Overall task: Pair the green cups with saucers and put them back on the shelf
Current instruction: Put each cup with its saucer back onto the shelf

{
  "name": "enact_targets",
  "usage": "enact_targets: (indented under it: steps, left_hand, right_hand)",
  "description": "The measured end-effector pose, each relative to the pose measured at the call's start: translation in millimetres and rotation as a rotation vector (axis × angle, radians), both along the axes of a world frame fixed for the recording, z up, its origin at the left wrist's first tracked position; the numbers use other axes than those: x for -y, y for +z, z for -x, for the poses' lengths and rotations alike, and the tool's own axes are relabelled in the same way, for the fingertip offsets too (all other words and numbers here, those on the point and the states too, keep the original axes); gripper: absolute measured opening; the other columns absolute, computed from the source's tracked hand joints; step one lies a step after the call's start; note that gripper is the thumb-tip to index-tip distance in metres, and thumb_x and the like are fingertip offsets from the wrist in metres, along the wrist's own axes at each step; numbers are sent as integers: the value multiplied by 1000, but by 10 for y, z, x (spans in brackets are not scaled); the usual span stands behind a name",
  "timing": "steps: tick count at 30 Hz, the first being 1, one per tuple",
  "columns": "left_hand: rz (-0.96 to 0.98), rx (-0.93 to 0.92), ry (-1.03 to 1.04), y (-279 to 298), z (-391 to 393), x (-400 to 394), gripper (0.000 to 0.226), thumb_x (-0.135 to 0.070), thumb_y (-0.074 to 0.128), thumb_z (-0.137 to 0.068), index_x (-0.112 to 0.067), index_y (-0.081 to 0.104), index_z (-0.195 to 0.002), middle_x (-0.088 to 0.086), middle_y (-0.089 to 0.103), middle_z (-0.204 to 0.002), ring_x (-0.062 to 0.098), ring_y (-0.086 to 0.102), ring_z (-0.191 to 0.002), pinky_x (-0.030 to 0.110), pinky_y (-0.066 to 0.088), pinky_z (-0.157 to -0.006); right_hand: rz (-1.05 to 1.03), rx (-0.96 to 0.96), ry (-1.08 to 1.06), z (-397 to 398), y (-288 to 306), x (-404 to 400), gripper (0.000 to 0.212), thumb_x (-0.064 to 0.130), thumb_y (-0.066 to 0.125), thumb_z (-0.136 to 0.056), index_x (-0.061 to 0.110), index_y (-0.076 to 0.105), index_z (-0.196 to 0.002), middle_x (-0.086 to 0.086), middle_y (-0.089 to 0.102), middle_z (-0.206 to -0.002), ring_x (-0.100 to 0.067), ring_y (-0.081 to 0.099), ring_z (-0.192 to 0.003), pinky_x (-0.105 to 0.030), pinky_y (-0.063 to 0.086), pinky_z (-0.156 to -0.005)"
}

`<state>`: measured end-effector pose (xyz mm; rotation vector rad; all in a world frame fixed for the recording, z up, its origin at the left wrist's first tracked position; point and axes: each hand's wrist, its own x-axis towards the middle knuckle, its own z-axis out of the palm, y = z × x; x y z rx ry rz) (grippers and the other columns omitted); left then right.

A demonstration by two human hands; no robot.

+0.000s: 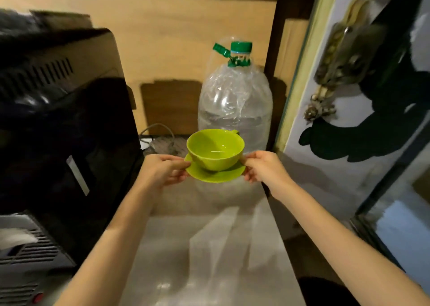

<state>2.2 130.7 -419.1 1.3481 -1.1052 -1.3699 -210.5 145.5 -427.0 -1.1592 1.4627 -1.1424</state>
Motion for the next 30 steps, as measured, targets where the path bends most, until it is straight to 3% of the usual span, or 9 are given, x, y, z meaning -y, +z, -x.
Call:
enact_targets:
  steps: [9, 15, 23, 30]
  left_hand:
    - [173, -146, -8, 1474, 79, 92, 14, 2, 62, -79, 1, 59, -66, 5, 61, -36, 10, 60, -34, 17, 51, -37]
    - [227, -244, -46, 2234, 102, 128, 19, 0, 53, -85, -1, 56, -67, 4, 62, -37, 8, 61, -34, 15, 49, -36]
    - [316, -250, -50, 3045, 112, 179, 15, 1, 59, -81, 2, 57, -66, 10, 63, -40, 11, 62, -35, 19, 52, -38]
    - [389, -238, -70, 3709, 69, 411, 11, -1, 59, -81, 4, 56, -72, 15, 64, -43, 15, 63, -36, 22, 53, -43]
  right_hand:
    - [207, 200, -11, 98, 1408, 91, 13, 0, 52, -86, 3, 57, -74, -1, 61, -38, -6, 50, -31, -15, 40, -34]
    - [281, 230, -3, 128, 2181, 96, 10, 1, 52, -87, -1, 60, -81, -9, 61, -57, -9, 52, -40, -18, 42, -36]
    - [364, 217, 9, 150, 3039, 254, 7, 5, 53, -88, 3, 59, -85, -7, 58, -64, -4, 51, -31, -14, 42, -33]
    - [417, 251, 34, 102, 3697, 450, 12, 7, 47, -91, 1, 55, -84, -9, 58, -72, -9, 49, -53, -13, 43, -33]
